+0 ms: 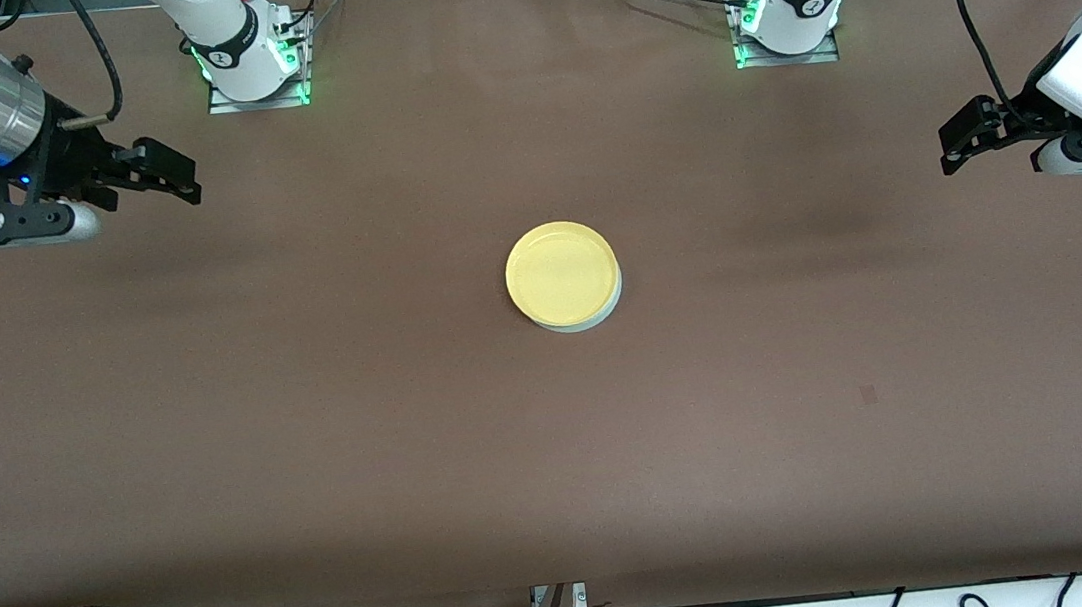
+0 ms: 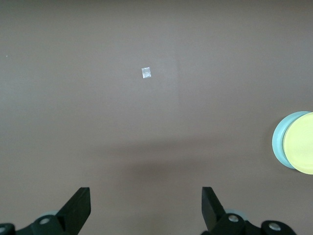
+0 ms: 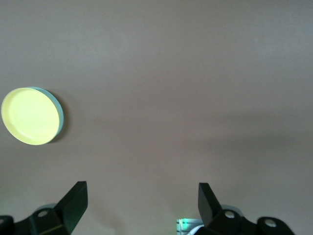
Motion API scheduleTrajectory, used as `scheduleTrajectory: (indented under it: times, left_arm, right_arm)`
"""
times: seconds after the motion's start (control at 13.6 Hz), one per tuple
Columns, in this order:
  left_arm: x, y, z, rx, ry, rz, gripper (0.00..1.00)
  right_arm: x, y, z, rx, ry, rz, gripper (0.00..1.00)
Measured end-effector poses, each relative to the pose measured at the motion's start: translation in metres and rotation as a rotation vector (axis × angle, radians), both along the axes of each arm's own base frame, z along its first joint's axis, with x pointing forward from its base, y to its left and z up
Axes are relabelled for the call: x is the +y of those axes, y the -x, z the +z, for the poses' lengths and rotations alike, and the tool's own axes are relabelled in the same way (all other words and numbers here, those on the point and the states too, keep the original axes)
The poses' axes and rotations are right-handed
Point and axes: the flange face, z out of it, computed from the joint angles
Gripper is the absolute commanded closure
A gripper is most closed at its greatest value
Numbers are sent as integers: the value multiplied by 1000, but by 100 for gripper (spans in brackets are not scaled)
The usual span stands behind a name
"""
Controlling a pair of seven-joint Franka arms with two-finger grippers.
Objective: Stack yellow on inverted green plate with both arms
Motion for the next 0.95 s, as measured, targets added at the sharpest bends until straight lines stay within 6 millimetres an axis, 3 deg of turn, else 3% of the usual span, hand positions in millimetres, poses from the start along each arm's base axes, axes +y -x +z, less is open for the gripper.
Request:
scheduleTrajectory:
  times: [0.37, 0.59, 0.95]
  left_arm:
    - [-4, 0, 0, 0, 0, -9, 0]
    - [-3, 0, 0, 0, 0, -9, 0]
    - [-4, 0, 2, -3, 0, -11, 0]
  right_arm:
    - [-11, 0, -11, 14, 37, 27, 0]
    - [-25, 10, -22, 2, 31, 15, 0]
    - [-26, 24, -17, -14, 25, 19, 0]
